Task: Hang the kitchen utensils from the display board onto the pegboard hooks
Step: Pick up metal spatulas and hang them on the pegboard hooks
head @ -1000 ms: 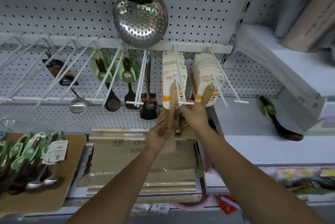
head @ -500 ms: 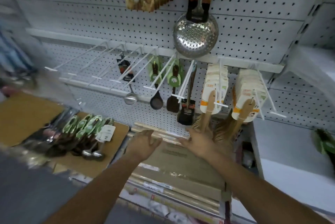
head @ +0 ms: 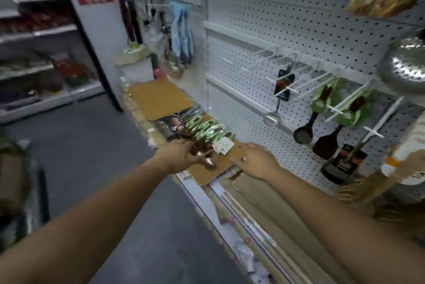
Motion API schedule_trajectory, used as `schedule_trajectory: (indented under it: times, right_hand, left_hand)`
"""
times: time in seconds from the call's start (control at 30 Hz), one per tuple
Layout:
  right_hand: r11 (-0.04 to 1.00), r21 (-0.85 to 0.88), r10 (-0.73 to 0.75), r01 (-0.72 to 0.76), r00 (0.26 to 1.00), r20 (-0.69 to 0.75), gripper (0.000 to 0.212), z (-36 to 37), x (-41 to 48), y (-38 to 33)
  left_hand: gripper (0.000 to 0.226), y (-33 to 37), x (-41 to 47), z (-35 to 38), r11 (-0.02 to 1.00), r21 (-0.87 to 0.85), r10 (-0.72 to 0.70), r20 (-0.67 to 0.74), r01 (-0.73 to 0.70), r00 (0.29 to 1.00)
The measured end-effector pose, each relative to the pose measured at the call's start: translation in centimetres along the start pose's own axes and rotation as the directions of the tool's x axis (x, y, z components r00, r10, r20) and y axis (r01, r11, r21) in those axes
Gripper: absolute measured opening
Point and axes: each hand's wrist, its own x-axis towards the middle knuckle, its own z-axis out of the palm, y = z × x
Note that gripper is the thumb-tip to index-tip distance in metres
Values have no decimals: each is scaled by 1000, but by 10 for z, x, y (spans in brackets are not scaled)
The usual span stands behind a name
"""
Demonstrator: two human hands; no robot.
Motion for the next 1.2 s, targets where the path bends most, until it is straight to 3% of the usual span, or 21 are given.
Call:
schedule_trajectory:
  times: [0.13, 0.23, 0.57, 0.8, 0.93, 1.2]
  right_hand:
    - [996, -55, -70, 71, 997, 24, 74, 13, 46, -56]
    - [989, -64, -129, 130, 991, 22, 66, 23, 86, -100]
    - [987, -86, -127, 135, 988, 92, 64, 59, 213, -222]
    - [980, -130, -134, 149, 984, 117, 79, 86, 304, -259]
    - [981, -106, -150, 165, 979, 136, 69, 98, 369, -269]
    - [979, -74, -176, 191, 969, 176, 85, 105, 491, -293]
  left_hand:
    - [75, -61, -5, -3, 999, 27, -43, 1, 43, 999]
    - [80, -113, 2, -1, 993, 29, -112, 18, 112, 994]
    - [87, -274, 56, 2, 998, 16, -68, 49, 67, 997]
    - [84, -359, 118, 13, 996, 7, -88, 107, 88, 990]
    - [82, -395, 163, 12, 996, 20, -92, 120, 91, 989]
    - [89, -456, 254, -8, 995, 33, -95, 188, 90, 978]
